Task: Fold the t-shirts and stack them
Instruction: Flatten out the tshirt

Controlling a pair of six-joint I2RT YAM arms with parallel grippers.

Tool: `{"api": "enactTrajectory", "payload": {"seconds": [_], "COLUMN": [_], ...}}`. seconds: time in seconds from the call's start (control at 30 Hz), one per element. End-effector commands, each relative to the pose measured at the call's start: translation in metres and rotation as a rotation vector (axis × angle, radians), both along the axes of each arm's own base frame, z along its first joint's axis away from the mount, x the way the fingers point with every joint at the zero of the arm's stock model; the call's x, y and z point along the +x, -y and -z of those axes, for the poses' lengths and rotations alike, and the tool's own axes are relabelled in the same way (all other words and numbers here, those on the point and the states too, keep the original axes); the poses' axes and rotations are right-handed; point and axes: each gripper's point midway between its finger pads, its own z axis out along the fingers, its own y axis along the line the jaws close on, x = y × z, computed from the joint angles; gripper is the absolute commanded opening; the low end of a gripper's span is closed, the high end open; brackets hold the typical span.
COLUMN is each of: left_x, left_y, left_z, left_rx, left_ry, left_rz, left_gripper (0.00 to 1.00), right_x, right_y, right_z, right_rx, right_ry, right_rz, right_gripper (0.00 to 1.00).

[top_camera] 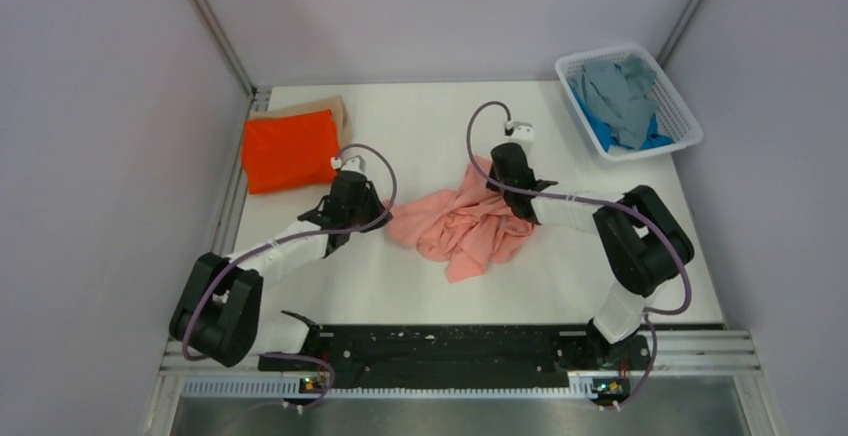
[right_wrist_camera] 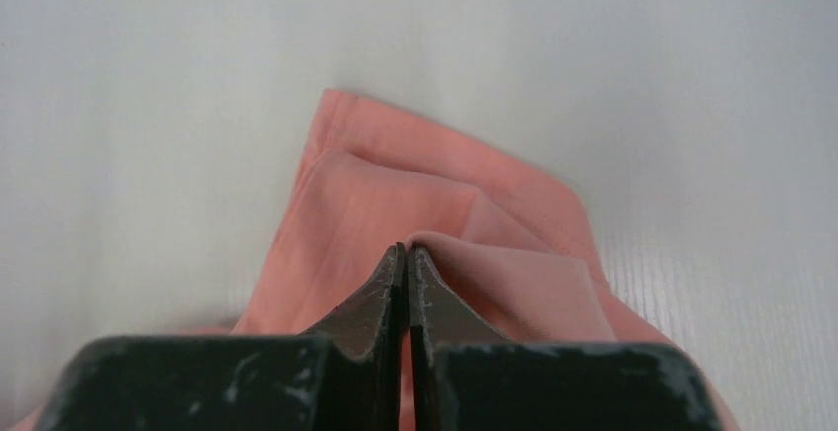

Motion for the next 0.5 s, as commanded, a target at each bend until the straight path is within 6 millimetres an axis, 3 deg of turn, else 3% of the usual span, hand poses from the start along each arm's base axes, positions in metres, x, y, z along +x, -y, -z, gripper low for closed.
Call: {"api": "enactTrajectory", "payload": {"seconds": [0.0, 0.17, 0.27, 0.37, 0.47], "left_x": [0.01, 0.015, 0.013, 0.003, -0.022], "left_y": [-0.014, -0.016, -0.018, -0.02, -0.012], "left_z": [-0.039, -0.101, -0.154, -0.224, -0.302], "left_rx": [0.039, 0.006, -0.033, -0.087, -0.181], "left_ry": [0.127, 0.275, 0.409, 0.572, 0.761], "left_rz": [-0.048, -0.054, -0.046, -0.027, 0.07], "left_gripper": [0.0, 0.0, 0.0, 0.0, 0.0], "right_x": [0.014, -0.013, -0.041, -0.072, -0.11], "right_y": [0.003, 0.025, 0.042, 0.055, 0.058], "right_z": [-0.091, -0.191, -0.248, -0.308, -0.369], "right_rx": [0.05, 0.11, 0.148, 0.199, 0.276], "right_ry": [0.229, 0.475, 0.603, 0.721, 0.833], "right_rz": [0.027, 0.015, 0.006, -0.029, -0.122], "right_gripper": [0.0, 0.0, 0.0, 0.0, 0.0]}}
